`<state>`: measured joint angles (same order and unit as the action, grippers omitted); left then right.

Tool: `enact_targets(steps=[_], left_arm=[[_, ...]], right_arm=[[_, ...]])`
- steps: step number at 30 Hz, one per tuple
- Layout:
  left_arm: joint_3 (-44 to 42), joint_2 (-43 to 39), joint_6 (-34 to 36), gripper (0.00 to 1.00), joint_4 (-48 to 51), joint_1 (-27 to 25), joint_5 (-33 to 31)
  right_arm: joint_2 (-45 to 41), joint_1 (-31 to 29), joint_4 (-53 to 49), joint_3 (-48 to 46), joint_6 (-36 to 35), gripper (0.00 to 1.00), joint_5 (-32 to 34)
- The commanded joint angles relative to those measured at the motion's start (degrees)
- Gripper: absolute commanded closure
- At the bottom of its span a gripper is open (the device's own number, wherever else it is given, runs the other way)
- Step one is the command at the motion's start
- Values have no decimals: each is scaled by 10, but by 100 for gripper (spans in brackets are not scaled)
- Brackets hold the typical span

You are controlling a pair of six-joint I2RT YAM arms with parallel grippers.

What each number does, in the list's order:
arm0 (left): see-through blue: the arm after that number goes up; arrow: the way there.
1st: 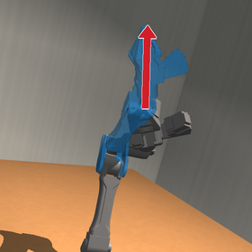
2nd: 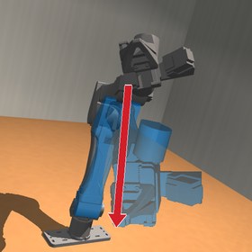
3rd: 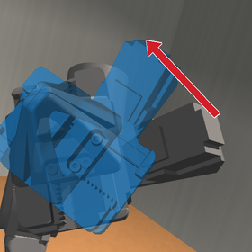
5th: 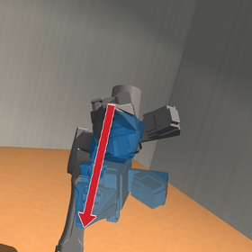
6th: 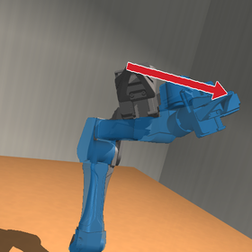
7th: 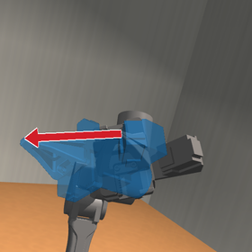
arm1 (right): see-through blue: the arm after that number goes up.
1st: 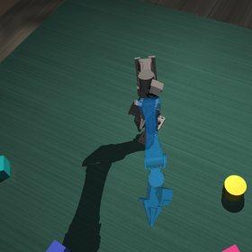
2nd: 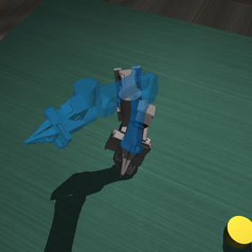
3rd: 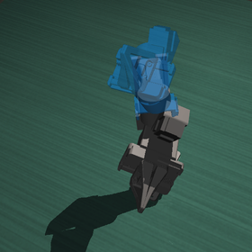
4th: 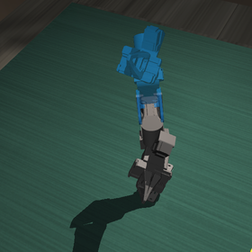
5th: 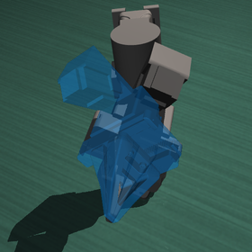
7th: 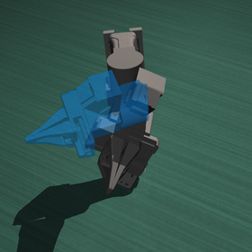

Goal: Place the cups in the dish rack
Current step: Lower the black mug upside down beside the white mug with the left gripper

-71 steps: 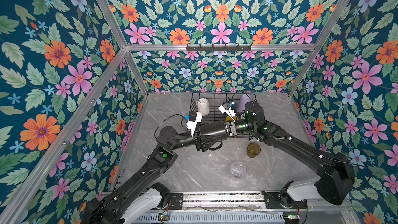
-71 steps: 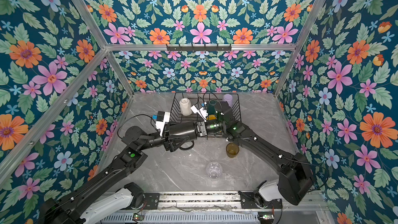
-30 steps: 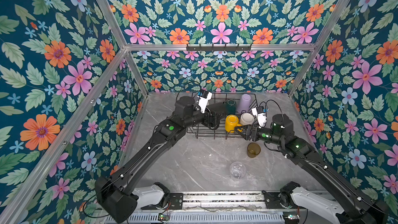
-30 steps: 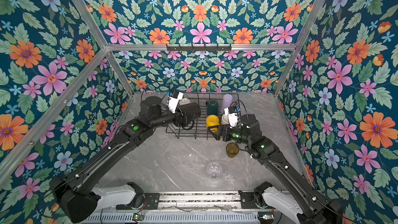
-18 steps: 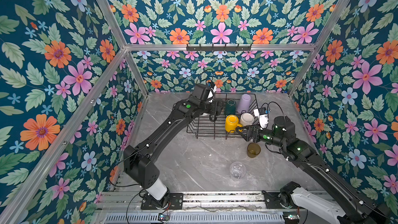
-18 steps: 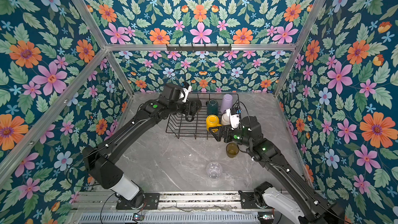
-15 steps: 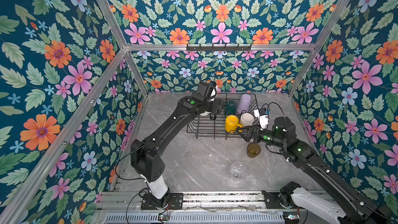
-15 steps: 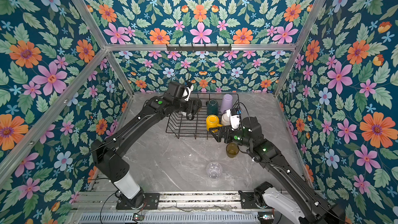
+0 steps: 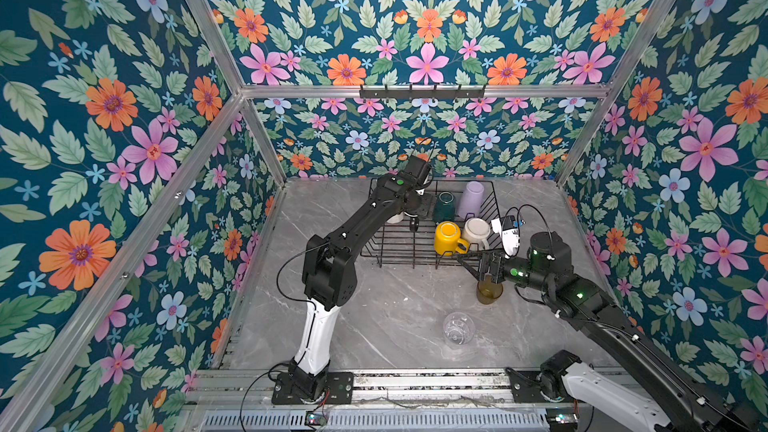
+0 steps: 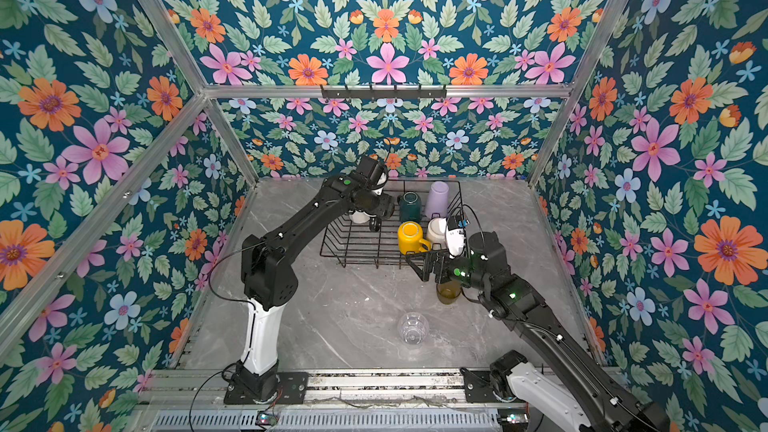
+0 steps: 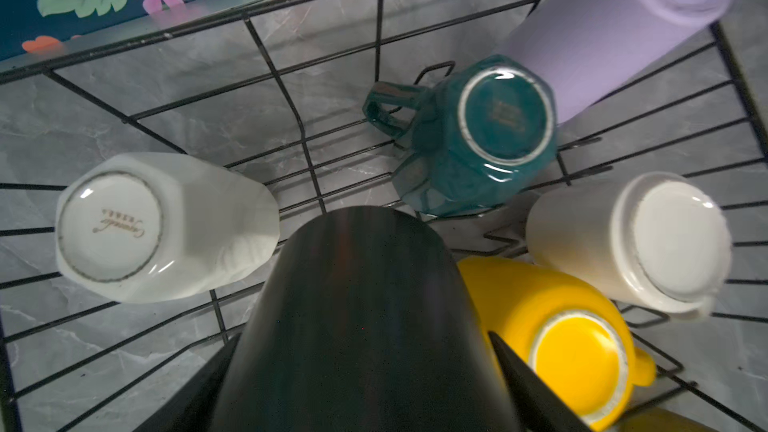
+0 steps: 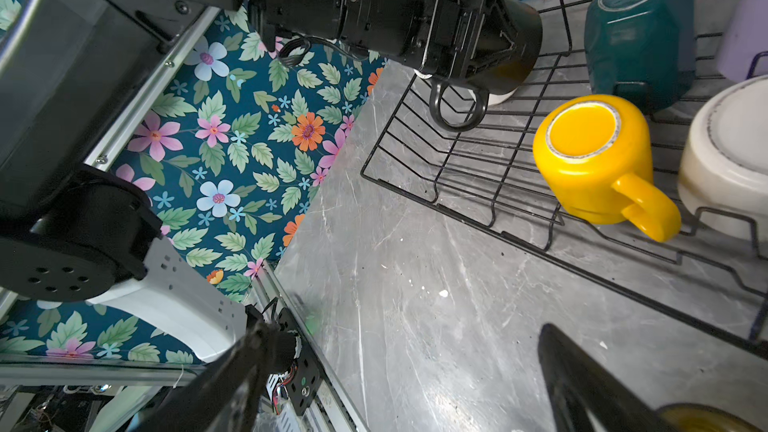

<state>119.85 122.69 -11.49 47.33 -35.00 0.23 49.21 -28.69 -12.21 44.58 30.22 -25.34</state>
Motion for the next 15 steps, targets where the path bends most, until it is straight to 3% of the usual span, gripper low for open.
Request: enact_targets(steps=[1,15], left_arm=[[8,13,0,100,-16,7,-1],[38,87,-4,100,-34,14,3]], right_arm=[[-5,0,-2,-4,7,2,-5],[-7,0,28,-28,36,3,-24]])
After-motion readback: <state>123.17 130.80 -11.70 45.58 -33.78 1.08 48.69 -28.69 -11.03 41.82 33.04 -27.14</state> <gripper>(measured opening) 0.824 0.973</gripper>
